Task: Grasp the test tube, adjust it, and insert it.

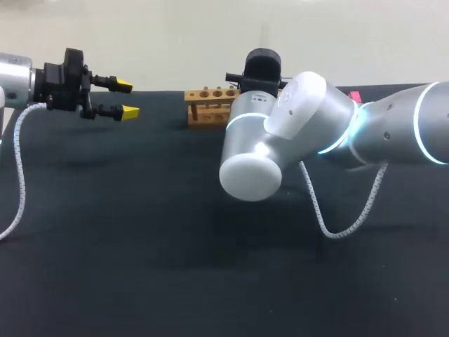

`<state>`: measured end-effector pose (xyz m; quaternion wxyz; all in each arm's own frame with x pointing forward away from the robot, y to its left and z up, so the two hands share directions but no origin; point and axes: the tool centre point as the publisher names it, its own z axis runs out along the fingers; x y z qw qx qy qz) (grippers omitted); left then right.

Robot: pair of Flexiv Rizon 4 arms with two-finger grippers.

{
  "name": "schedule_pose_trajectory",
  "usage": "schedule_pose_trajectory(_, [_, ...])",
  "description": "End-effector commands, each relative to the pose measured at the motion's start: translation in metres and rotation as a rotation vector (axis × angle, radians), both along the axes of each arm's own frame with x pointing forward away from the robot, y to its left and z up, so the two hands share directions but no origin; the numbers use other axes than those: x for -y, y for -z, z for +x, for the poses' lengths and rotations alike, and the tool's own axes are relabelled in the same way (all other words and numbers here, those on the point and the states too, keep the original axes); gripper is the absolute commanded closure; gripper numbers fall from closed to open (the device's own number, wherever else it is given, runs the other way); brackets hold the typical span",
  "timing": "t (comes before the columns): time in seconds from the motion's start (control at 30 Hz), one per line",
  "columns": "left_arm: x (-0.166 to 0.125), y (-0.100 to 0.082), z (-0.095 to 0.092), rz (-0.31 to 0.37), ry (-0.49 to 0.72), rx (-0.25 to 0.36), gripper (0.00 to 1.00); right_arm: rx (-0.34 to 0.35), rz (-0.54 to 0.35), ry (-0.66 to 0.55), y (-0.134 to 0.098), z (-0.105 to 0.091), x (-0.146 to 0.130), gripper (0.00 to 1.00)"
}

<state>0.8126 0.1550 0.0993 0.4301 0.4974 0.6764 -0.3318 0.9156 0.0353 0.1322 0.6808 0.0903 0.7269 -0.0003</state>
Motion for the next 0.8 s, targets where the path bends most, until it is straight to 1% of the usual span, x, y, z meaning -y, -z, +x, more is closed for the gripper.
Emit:
schedule_pose_trajectory(0.03, [-0.001, 0.001, -0.002, -0.002, -0.003, 0.006, 0.00, -0.006, 0.008, -0.006, 0.008, 0.003, -0.002, 1.00])
schedule_pose_trajectory(0.43, [-0.001, 0.001, -0.002, -0.002, -0.003, 0.006, 0.00, -0.043, 0.017, -0.003, 0.023, 0.001, 0.000, 1.00])
schedule_pose_trajectory(0.47, [-0.001, 0.001, -0.002, -0.002, -0.003, 0.006, 0.00, -0.048, 0.018, -0.003, 0.024, 0.001, 0.001, 0.96])
schedule_pose_trajectory(0.5, [-0.001, 0.001, -0.002, -0.002, -0.003, 0.006, 0.00, -0.050, 0.019, -0.004, 0.024, 0.001, 0.001, 0.84])
schedule_pose_trajectory(0.63, [-0.001, 0.001, -0.002, -0.002, -0.003, 0.006, 0.00, -0.058, 0.019, -0.003, 0.026, -0.001, 0.000, 0.60])
schedule_pose_trajectory(0.77, [-0.001, 0.001, -0.002, -0.002, -0.003, 0.006, 0.00, -0.063, 0.021, -0.003, 0.027, -0.003, -0.001, 0.56])
schedule_pose_trajectory(0.8, [-0.001, 0.001, -0.002, -0.002, -0.003, 0.006, 0.00, -0.064, 0.021, -0.003, 0.026, -0.003, -0.001, 0.56])
